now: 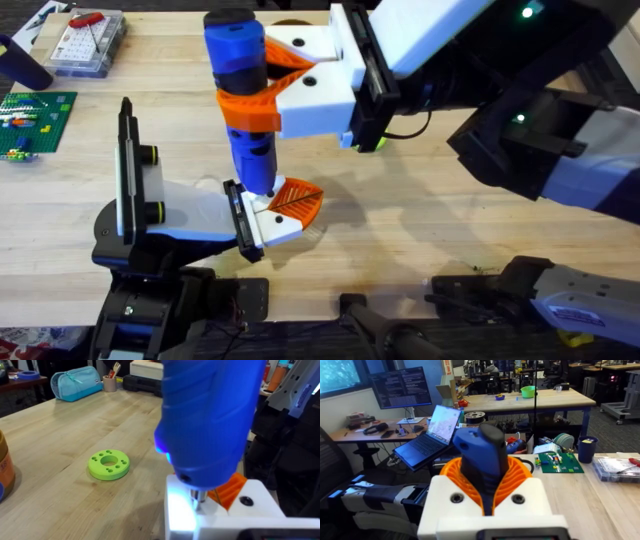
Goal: Pick up the gripper from the table and insert it into the empty holder that is missing its gripper. Then pick up a screw, insert it into the mounting hole, and use the screwdriver to tighten it. Finally, clean up the table by picking up the vegetable and placing it into the bucket.
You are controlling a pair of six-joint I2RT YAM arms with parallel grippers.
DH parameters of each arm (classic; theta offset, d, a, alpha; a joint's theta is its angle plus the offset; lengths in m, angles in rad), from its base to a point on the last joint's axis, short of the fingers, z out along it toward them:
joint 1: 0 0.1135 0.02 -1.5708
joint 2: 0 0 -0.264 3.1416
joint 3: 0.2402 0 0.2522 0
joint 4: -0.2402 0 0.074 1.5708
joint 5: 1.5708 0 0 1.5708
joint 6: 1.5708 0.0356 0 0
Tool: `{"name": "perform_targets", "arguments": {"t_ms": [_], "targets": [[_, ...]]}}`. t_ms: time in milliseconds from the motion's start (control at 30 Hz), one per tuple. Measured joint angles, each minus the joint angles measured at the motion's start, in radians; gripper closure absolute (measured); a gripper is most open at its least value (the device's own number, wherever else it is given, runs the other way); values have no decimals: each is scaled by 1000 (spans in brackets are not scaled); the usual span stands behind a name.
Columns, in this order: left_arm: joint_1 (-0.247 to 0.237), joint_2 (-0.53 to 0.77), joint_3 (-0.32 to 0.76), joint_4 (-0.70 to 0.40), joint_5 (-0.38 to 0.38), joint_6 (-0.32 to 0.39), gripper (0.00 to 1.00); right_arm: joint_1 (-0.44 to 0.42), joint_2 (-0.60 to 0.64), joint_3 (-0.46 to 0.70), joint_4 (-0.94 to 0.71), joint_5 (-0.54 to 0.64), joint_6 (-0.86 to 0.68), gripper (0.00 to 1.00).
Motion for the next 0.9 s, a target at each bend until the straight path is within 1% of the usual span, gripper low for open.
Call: {"name": "perform_targets", "arguments": {"t_ms": [133, 333, 433, 600, 733, 900], "targets": [[0, 0, 0, -1, 2, -4, 987, 0, 0, 0, -6, 1, 1, 948], [0, 0, 0, -1, 2, -4, 987, 0, 5, -2, 70, -3, 15, 948], [0, 0, 0, -1, 2, -4, 987, 0, 5, 1, 74, -9, 28, 949], [0, 0, 0, -1, 2, -4, 987, -10, 7, 43, 66, -62, 44, 948], [0, 0, 0, -1, 2, -4, 987, -40, 7, 87, 69, -100, 72, 949], [0, 0, 0, -1, 2, -4, 987, -59, 8, 92, 41, -120, 87, 948]]}}
